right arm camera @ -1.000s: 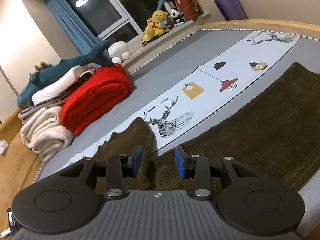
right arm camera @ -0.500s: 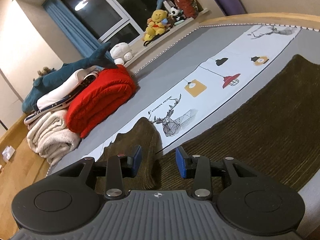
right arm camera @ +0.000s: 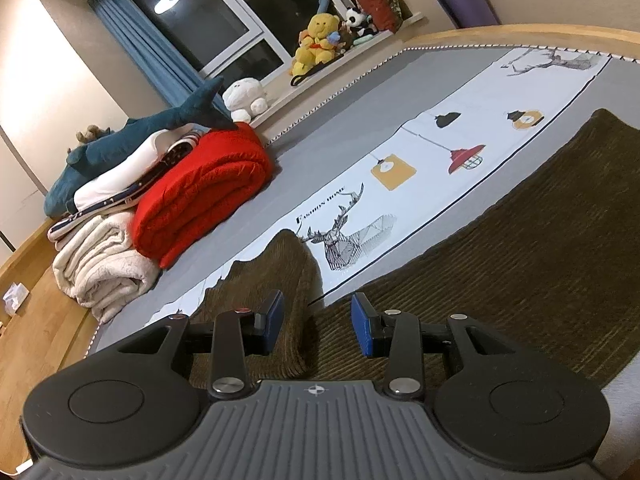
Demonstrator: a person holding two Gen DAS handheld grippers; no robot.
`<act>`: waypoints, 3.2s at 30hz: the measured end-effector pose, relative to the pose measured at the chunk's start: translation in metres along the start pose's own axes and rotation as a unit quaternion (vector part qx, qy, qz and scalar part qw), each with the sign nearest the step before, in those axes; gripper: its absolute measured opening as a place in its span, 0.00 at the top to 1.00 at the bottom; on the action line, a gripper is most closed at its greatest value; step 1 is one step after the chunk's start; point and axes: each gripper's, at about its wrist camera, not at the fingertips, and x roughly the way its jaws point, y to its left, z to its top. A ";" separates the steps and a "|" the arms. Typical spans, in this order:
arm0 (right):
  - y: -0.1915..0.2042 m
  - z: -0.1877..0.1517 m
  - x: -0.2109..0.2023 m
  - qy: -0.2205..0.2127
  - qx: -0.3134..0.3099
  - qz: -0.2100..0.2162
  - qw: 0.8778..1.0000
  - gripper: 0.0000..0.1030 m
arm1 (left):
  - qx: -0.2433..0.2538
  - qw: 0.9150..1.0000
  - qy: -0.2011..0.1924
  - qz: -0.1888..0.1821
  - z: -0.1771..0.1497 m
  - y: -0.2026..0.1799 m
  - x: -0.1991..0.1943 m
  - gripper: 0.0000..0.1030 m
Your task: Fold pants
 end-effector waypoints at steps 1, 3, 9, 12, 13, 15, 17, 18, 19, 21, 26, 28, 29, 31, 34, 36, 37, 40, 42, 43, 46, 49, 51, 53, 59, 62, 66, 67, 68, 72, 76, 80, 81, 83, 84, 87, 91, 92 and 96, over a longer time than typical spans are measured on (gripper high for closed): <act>0.001 0.000 0.002 0.002 -0.004 0.000 1.000 0.61 | 0.003 1.000 -0.008 -0.003 0.000 -0.002 -0.003 0.48; 0.005 -0.001 0.004 0.006 -0.015 -0.001 1.000 0.61 | 0.012 1.000 -0.024 -0.007 -0.001 -0.007 -0.009 0.48; 0.014 -0.005 0.000 0.003 -0.048 -0.012 0.999 0.61 | 0.035 0.997 -0.066 -0.016 -0.007 -0.028 -0.030 0.46; 0.022 -0.006 -0.002 0.002 -0.072 -0.024 0.997 0.61 | 0.047 0.994 -0.098 -0.018 -0.010 -0.045 -0.046 0.45; 0.025 -0.006 -0.002 0.001 -0.080 -0.028 0.996 0.61 | 0.047 0.993 -0.107 -0.022 -0.011 -0.050 -0.050 0.44; 0.032 -0.006 -0.003 0.000 -0.094 -0.032 0.995 0.61 | 0.040 0.991 -0.124 -0.033 -0.013 -0.059 -0.058 0.44; 0.036 -0.006 -0.002 0.004 -0.104 -0.031 0.994 0.61 | 0.022 0.989 -0.139 -0.047 -0.015 -0.068 -0.065 0.42; 0.039 -0.007 0.000 0.007 -0.107 -0.033 0.994 0.61 | 0.013 0.988 -0.142 -0.055 -0.015 -0.072 -0.067 0.42; 0.042 -0.007 0.003 0.010 -0.109 -0.035 0.993 0.61 | 0.011 0.988 -0.143 -0.060 -0.016 -0.076 -0.068 0.42; 0.048 -0.004 0.010 0.015 -0.107 -0.036 0.993 0.66 | 0.026 0.986 -0.151 -0.060 -0.015 -0.088 -0.071 0.42; 0.068 0.010 0.037 0.023 -0.091 -0.011 0.995 0.71 | 0.026 0.983 -0.170 -0.058 0.001 -0.102 -0.077 0.42; 0.076 0.015 0.052 0.026 -0.094 -0.009 0.995 0.71 | 0.005 0.982 -0.178 -0.062 0.007 -0.102 -0.079 0.42; 0.080 0.017 0.063 0.029 -0.093 -0.008 0.995 0.71 | -0.006 0.982 -0.180 -0.063 0.011 -0.101 -0.079 0.43; 0.083 0.020 0.081 0.041 -0.084 -0.008 0.996 0.71 | -0.024 0.981 -0.180 -0.061 0.015 -0.098 -0.075 0.43; 0.085 0.022 0.114 0.071 -0.066 -0.016 0.995 0.71 | -0.031 0.986 -0.156 -0.048 0.018 -0.096 -0.057 0.43; 0.084 0.021 0.135 0.085 -0.055 -0.021 0.995 0.70 | -0.033 0.990 -0.133 -0.042 0.015 -0.094 -0.039 0.43; 0.085 0.019 0.145 0.092 -0.055 -0.022 0.994 0.70 | -0.033 0.991 -0.122 -0.041 0.012 -0.093 -0.032 0.43; 0.084 0.012 0.178 0.116 -0.076 -0.049 0.989 0.70 | -0.026 0.995 -0.088 -0.033 0.008 -0.094 -0.009 0.43; 0.078 0.009 0.196 0.125 -0.073 -0.060 0.988 0.70 | -0.025 0.995 -0.091 -0.037 0.009 -0.093 -0.006 0.43; 0.075 0.010 0.204 0.127 -0.073 -0.065 0.987 0.69 | -0.028 0.995 -0.091 -0.038 0.009 -0.092 -0.005 0.43; 0.067 0.010 0.228 0.133 -0.082 -0.081 0.984 0.61 | -0.032 0.995 -0.085 -0.035 0.007 -0.090 0.000 0.43; 0.055 0.014 0.248 0.139 -0.077 -0.083 0.984 0.58 | -0.041 0.995 -0.080 -0.036 0.007 -0.089 0.004 0.42; 0.045 0.016 0.261 0.144 -0.063 -0.079 0.984 0.57 | -0.041 0.996 -0.076 -0.038 0.007 -0.090 0.007 0.42; 0.037 0.018 0.272 0.151 -0.036 -0.057 0.986 0.57 | -0.036 0.996 -0.074 -0.038 0.007 -0.093 0.008 0.42; 0.033 0.018 0.293 0.146 -0.041 -0.029 0.988 0.57 | -0.024 0.996 -0.073 -0.037 0.005 -0.100 0.013 0.42; 0.030 0.020 0.300 0.147 -0.039 -0.010 0.988 0.57 | -0.030 0.997 -0.069 -0.036 0.005 -0.099 0.017 0.42; 0.035 0.020 0.304 0.137 -0.049 0.000 0.989 0.59 | -0.034 0.997 -0.065 -0.034 0.005 -0.099 0.020 0.42; 0.036 0.020 0.304 0.134 -0.056 0.001 0.989 0.62 | -0.034 0.997 -0.064 -0.034 0.004 -0.099 0.020 0.42; 0.038 0.019 0.304 0.130 -0.065 -0.001 0.989 0.67 | -0.034 0.997 -0.063 -0.034 0.004 -0.099 0.021 0.42; 0.044 0.022 0.296 0.101 -0.099 -0.019 0.990 0.87 | -0.031 0.997 -0.062 -0.034 0.004 -0.100 0.021 0.42; 0.051 0.027 0.285 0.080 -0.110 0.008 0.991 0.92 | -0.032 0.997 -0.062 -0.034 0.004 -0.100 0.021 0.42; 0.065 0.034 0.269 0.091 -0.101 0.117 0.984 0.92 | -0.034 0.997 -0.062 -0.034 0.004 -0.099 0.022 0.42; 0.067 0.035 0.268 0.098 -0.102 0.132 0.981 0.92 | -0.035 0.997 -0.062 -0.035 0.004 -0.099 0.022 0.42; 0.068 0.030 0.275 0.133 -0.097 0.145 0.976 0.89 | -0.036 0.997 -0.061 -0.035 0.004 -0.099 0.022 0.42; 0.068 0.027 0.280 0.146 -0.102 0.132 0.975 0.88 | -0.036 0.997 -0.061 -0.035 0.004 -0.099 0.022 0.42; 0.064 0.022 0.294 0.162 -0.113 0.100 0.975 0.83 | -0.035 0.997 -0.060 -0.034 0.004 -0.099 0.021 0.42; 0.060 0.024 0.302 0.158 -0.104 0.085 0.978 0.82 | -0.036 0.997 -0.058 -0.033 0.004 -0.099 0.023 0.42; 0.060 0.024 0.301 0.153 -0.104 0.081 0.979 0.81 | -0.035 0.997 -0.057 -0.033 0.003 -0.099 0.023 0.42; 0.055 0.025 0.302 0.143 -0.099 0.065 0.983 0.76 | -0.032 0.998 -0.053 -0.032 0.003 -0.101 0.026 0.42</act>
